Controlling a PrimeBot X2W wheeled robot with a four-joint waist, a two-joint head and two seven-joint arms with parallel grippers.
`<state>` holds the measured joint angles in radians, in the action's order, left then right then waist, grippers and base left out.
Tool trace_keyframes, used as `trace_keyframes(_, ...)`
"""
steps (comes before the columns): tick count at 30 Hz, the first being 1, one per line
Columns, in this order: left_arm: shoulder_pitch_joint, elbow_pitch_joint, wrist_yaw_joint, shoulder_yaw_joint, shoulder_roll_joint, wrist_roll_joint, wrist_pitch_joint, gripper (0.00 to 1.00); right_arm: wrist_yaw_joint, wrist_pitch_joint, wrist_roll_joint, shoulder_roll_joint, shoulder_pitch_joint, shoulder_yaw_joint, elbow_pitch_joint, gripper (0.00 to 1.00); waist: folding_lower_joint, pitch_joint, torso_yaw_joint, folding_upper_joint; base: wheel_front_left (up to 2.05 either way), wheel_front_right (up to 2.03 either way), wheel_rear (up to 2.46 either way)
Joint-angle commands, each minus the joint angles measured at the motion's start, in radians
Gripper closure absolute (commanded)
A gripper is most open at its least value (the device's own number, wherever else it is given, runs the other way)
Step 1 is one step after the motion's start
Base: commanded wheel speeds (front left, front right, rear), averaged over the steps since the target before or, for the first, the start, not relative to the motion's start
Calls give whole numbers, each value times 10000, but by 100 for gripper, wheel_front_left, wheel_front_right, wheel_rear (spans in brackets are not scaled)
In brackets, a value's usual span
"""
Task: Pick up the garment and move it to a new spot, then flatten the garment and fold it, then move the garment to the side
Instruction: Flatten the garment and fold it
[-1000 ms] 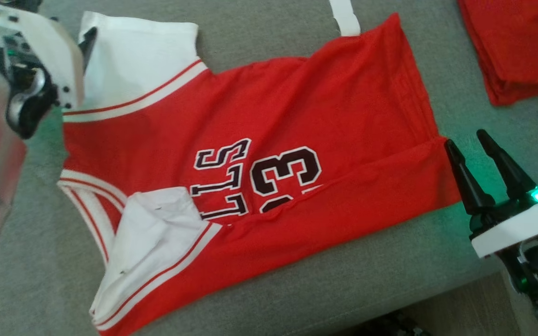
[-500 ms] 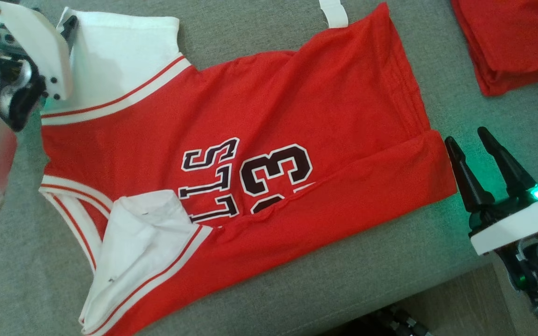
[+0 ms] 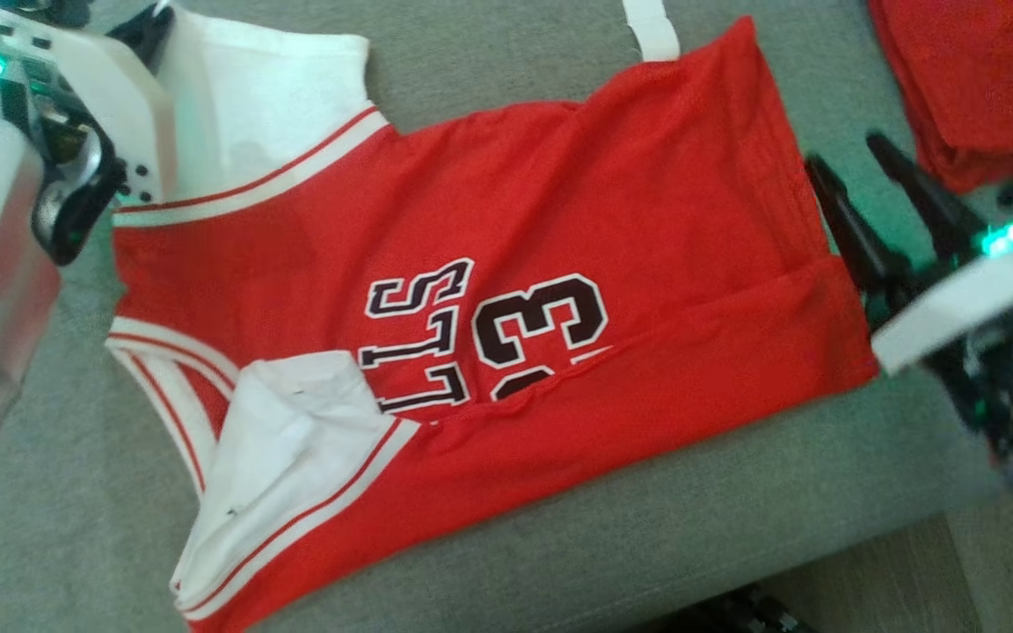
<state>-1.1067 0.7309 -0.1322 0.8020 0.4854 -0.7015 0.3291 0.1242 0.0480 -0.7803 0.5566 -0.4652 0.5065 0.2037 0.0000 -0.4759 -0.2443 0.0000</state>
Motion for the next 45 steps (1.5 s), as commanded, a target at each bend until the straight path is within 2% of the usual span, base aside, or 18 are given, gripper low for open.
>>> trace_keyframes(1, -617, -300, 16, -201, 358, -97, -154, 100, 65, -282, -56, 320, -360, 143, -41, 0, 0, 88, 175, 0, 0, 0, 0)
trace_keyframes(6, -835, -438, 16, 360, 191, -407, -578, 100, 65, -1546, -569, -56, -1930, 666, 1310, 0, 0, 165, 636, 0, 0, 0, 0)
trace_keyframes(11, -1027, -554, 16, 887, 112, -693, -916, 100, 65, -2000, -1055, -369, -2878, 1074, 2620, 0, 0, 193, 1027, 0, 0, 0, 0)
trace_keyframes(18, -1390, -487, 16, 1578, 11, -1074, -1338, 100, 65, -1771, -1438, -366, -3649, 1654, 3789, 0, 0, 101, 1344, 0, 0, 0, 0)
trace_keyframes(25, -1733, -365, 16, 2183, -21, -1452, -1630, 100, 65, -1520, -1921, -368, -4183, 2243, 4434, 2, 0, -28, 1493, 0, 0, 0, 0)
trace_keyframes(26, -1781, -344, 16, 2252, -26, -1503, -1674, 100, 65, -1486, -2003, -363, -4239, 2326, 4493, 17, 0, -44, 1508, 0, 0, 0, 0)
trace_keyframes(27, -1830, -321, 16, 2320, -28, -1546, -1722, 100, 65, -1437, -2105, -365, -4293, 2395, 4539, 43, 0, -61, 1522, 0, 0, 0, 0)
trace_keyframes(28, -1878, -297, 16, 2386, -25, -1588, -1773, 100, 65, -1379, -2193, -357, -4345, 2462, 4586, 75, 0, -75, 1535, 0, 0, 0, 0)
trace_keyframes(29, -1923, -269, 16, 2449, -21, -1630, -1825, 100, 65, -1302, -2258, -339, -4398, 2541, 4615, 100, 0, -88, 1545, 0, 0, 0, 0)
trace_keyframes(36, -2202, -7, 16, 2802, 91, -1682, -2655, 100, 65, -509, -2618, -105, -4810, 2905, 4839, 100, 0, -103, 1586, 0, 0, 0, 0)
trace_keyframes(45, -2893, 704, 110, 2490, -15, -1357, -4830, 100, 65, 418, -3340, 541, -5302, 2998, 4822, 100, 0, 82, 1731, 0, 0, 0, 0)
